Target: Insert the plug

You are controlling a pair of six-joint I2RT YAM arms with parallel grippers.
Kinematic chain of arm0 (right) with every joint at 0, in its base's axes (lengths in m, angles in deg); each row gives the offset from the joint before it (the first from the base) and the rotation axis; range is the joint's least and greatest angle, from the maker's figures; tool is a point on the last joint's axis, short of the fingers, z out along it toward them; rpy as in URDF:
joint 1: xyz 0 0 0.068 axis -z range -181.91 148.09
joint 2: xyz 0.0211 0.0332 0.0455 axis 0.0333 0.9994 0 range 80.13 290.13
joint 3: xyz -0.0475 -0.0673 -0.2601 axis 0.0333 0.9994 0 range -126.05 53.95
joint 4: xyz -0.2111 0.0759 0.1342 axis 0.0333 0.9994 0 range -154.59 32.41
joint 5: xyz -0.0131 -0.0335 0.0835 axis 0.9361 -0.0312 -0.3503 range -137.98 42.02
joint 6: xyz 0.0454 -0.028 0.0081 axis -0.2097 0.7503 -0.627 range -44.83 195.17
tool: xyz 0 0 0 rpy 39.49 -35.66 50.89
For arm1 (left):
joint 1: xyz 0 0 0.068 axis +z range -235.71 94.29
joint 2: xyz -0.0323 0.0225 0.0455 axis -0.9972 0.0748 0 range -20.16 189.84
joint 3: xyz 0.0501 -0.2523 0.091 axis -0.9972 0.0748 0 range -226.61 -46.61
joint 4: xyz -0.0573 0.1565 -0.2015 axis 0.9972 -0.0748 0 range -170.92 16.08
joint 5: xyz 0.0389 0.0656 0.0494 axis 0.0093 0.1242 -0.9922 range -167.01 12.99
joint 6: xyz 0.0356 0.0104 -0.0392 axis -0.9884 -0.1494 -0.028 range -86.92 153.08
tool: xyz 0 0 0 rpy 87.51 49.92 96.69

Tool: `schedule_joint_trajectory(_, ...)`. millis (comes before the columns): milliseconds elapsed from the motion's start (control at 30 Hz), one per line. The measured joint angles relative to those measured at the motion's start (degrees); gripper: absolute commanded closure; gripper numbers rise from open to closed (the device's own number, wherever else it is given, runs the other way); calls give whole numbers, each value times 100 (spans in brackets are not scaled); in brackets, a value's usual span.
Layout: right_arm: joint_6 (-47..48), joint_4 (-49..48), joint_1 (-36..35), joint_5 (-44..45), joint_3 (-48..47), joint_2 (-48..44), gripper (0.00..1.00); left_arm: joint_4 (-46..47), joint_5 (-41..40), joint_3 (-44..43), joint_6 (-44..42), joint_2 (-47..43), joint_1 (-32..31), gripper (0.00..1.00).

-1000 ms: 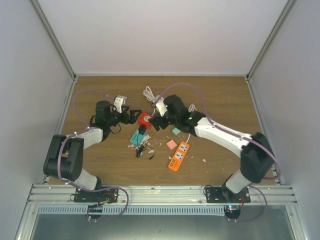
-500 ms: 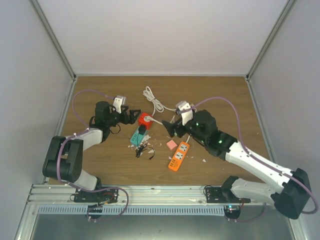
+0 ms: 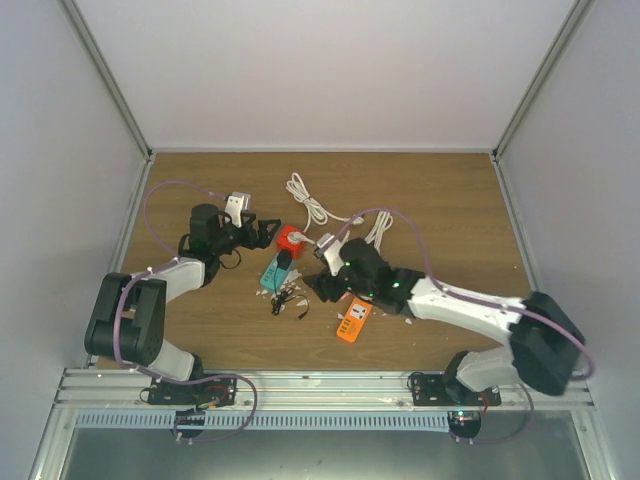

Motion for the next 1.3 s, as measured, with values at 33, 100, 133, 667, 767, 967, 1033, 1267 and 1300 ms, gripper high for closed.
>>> schedule_joint_trajectory(33,-46,9,-39,15,-42,313,32,15,0,0,31,17,0,1)
schedule_joint_trajectory(100,-122,37,-63,33,-70,789,37,125,4,46,125,57,0,4)
schedule_joint_trajectory(133,-149,68,-63,46,-98,988,39,212,7,116,192,66,0,7)
schedule_joint_trajectory(667,-498,-258,647,-664,-1679,3309,53,1624,584,1370,1370,212,-66,34)
schedule_joint_trajectory(767,-487,-295,726,-754,-1878,3475,55,1801,634,1410,1467,334,-94,34)
schedule_joint_trajectory(967,-407,-291,837,-916,-2243,3799,56,1878,595,1410,1480,487,-94,32)
schedule_joint_trajectory(1033,-348,-293,883,-953,-2365,3910,56,1912,562,1397,1493,522,-94,32)
schedule_joint_trajectory(1267,-59,-304,1029,-1209,-2680,4175,56,1989,378,1121,1534,994,-94,32)
schedule_joint_trajectory(1300,26,-291,1047,-1235,-2804,4264,56,2017,369,1071,1561,1093,-94,32)
